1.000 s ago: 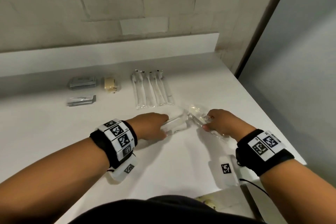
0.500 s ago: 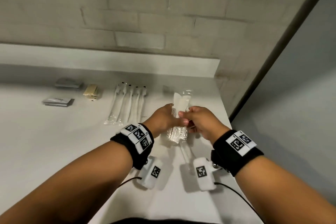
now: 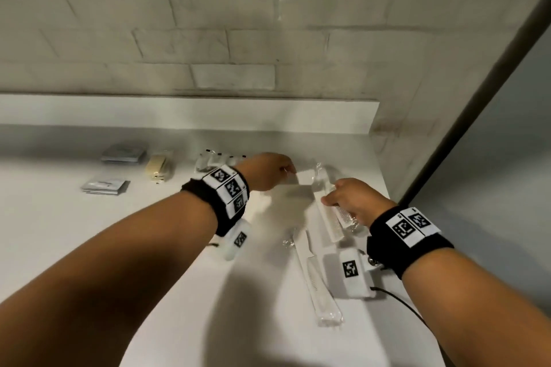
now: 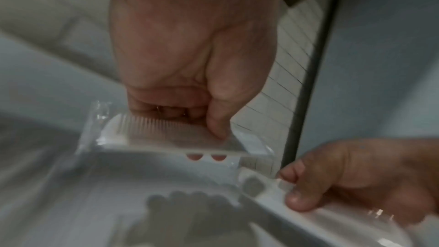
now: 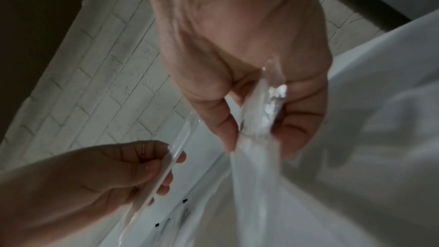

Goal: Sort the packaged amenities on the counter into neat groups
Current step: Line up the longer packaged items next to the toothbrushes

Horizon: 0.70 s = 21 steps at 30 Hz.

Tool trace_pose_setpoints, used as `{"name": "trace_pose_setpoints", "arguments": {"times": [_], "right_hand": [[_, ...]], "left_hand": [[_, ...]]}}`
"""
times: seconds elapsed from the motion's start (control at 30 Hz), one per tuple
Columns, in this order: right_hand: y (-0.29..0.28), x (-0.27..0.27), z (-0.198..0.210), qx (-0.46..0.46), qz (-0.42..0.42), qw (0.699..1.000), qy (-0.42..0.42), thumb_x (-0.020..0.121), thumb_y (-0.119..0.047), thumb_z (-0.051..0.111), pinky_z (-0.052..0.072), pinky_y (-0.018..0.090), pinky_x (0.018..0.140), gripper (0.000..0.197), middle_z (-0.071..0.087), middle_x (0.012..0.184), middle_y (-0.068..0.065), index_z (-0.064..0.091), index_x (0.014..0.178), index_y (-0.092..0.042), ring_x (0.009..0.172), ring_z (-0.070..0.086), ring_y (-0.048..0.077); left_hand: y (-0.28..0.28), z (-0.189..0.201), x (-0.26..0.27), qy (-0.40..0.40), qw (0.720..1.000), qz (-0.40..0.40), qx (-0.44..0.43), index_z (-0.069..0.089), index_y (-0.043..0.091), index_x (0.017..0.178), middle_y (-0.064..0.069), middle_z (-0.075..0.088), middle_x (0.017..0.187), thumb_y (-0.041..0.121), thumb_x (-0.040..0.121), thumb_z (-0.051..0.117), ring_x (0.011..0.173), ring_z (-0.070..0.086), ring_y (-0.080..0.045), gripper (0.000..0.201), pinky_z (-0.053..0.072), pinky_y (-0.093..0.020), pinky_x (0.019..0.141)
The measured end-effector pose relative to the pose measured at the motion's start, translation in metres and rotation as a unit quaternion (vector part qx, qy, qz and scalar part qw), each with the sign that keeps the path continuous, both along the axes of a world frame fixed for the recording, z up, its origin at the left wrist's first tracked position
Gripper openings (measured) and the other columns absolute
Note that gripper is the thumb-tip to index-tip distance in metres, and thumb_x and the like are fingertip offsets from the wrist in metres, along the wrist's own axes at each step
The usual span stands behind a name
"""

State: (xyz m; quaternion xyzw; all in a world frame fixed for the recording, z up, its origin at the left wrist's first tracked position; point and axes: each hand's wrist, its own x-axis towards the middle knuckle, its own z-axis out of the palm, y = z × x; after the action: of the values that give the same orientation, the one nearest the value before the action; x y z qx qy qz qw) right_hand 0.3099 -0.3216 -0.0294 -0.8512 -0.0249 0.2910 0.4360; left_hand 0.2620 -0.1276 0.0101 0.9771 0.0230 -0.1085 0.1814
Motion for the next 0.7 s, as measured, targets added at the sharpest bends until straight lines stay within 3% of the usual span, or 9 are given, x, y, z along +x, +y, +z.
{"name": "trace_pose_setpoints", "arguments": {"times": [0.1, 0.17, 0.23, 0.33, 0.43, 0.47, 0.57, 0.63, 0.7], "right_hand": [[-0.001, 0.005, -0.002, -0.121, 0.080, 0.989, -0.024, 0.084, -0.013, 0.070, 0.048, 0.029, 0.074, 0.058, 0.064, 0.095, 0.010, 0.046, 0.135, -0.001, 0.082, 0.062, 0.026], [-0.001, 0.004, 0.000, -0.157, 0.117, 0.980, -0.034, 0.084, -0.018, 0.071, 0.041, 0.025, 0.060, 0.047, 0.057, 0.077, 0.002, 0.053, 0.126, -0.008, 0.064, 0.052, 0.017], [0.001, 0.004, -0.001, -0.173, 0.134, 0.974, -0.056, 0.086, -0.022, 0.070, 0.037, 0.023, 0.059, 0.038, 0.057, 0.078, 0.000, 0.057, 0.120, -0.010, 0.065, 0.049, 0.014], [0.004, 0.006, -0.003, -0.170, 0.128, 0.972, -0.094, 0.093, -0.019, 0.060, 0.046, 0.030, 0.068, 0.021, 0.067, 0.095, 0.017, 0.058, 0.111, -0.008, 0.080, 0.063, 0.026], [0.004, 0.007, 0.005, -0.162, 0.117, 0.976, -0.086, 0.094, -0.008, 0.056, 0.048, 0.024, 0.049, 0.010, 0.061, 0.077, 0.013, 0.056, 0.104, -0.007, 0.060, 0.060, 0.025], [0.005, 0.010, 0.008, -0.193, 0.137, 0.965, -0.110, 0.093, -0.006, 0.055, 0.050, 0.024, 0.052, 0.012, 0.062, 0.082, 0.012, 0.057, 0.105, -0.006, 0.064, 0.061, 0.025], [0.013, 0.026, 0.016, -0.274, 0.190, 0.917, -0.221, 0.091, -0.005, 0.046, 0.050, 0.035, 0.087, 0.029, 0.065, 0.113, 0.010, 0.060, 0.115, -0.014, 0.101, 0.061, 0.030], [0.020, 0.030, 0.026, -0.292, 0.235, 0.892, -0.252, 0.089, -0.004, 0.041, 0.037, 0.041, 0.100, 0.037, 0.061, 0.108, -0.001, 0.061, 0.109, -0.026, 0.106, 0.055, 0.026], [0.027, 0.028, 0.036, -0.338, 0.307, 0.845, -0.280, 0.086, 0.001, 0.038, 0.028, 0.043, 0.098, 0.044, 0.055, 0.097, -0.007, 0.062, 0.105, -0.030, 0.102, 0.053, 0.022]], "left_hand": [[-0.001, 0.009, 0.021, 0.088, 0.973, -0.141, 0.163, 0.061, 0.035, 0.118, 0.007, 0.060, 0.124, 0.021, 0.098, 0.039, 0.118, 0.049, -0.021, 0.033, 0.031, -0.033, 0.097], [-0.009, 0.005, 0.032, 0.130, 0.946, -0.197, 0.224, 0.064, 0.036, 0.114, 0.006, 0.061, 0.119, 0.022, 0.095, 0.045, 0.117, 0.049, -0.023, 0.031, 0.033, -0.034, 0.102], [-0.015, -0.003, 0.038, 0.123, 0.940, -0.224, 0.226, 0.069, 0.031, 0.111, 0.003, 0.064, 0.117, 0.024, 0.091, 0.053, 0.115, 0.053, -0.022, 0.026, 0.037, -0.031, 0.100], [-0.010, -0.018, 0.036, 0.027, 0.966, -0.193, 0.168, 0.066, 0.028, 0.115, -0.001, 0.056, 0.123, 0.023, 0.090, 0.058, 0.117, 0.052, -0.023, 0.027, 0.040, -0.029, 0.094], [0.002, -0.031, 0.024, -0.019, 0.990, -0.075, 0.119, 0.060, 0.023, 0.121, -0.003, 0.052, 0.125, 0.026, 0.090, 0.059, 0.116, 0.054, -0.023, 0.031, 0.041, -0.028, 0.090], [0.002, -0.034, 0.019, -0.014, 0.992, -0.056, 0.113, 0.060, 0.023, 0.121, -0.002, 0.053, 0.124, 0.030, 0.090, 0.059, 0.116, 0.054, -0.023, 0.032, 0.042, -0.028, 0.091], [-0.007, -0.038, -0.002, 0.026, 0.994, -0.069, 0.083, 0.066, 0.025, 0.114, 0.001, 0.059, 0.122, 0.041, 0.085, 0.060, 0.114, 0.058, -0.021, 0.033, 0.048, -0.033, 0.094], [-0.013, -0.042, -0.011, 0.045, 0.994, -0.070, 0.068, 0.066, 0.025, 0.113, 0.003, 0.059, 0.124, 0.042, 0.081, 0.064, 0.111, 0.059, -0.020, 0.037, 0.050, -0.035, 0.091], [-0.015, -0.043, -0.014, 0.043, 0.996, -0.048, 0.062, 0.064, 0.024, 0.114, 0.005, 0.059, 0.126, 0.042, 0.077, 0.067, 0.110, 0.060, -0.021, 0.041, 0.051, -0.035, 0.089]]}}
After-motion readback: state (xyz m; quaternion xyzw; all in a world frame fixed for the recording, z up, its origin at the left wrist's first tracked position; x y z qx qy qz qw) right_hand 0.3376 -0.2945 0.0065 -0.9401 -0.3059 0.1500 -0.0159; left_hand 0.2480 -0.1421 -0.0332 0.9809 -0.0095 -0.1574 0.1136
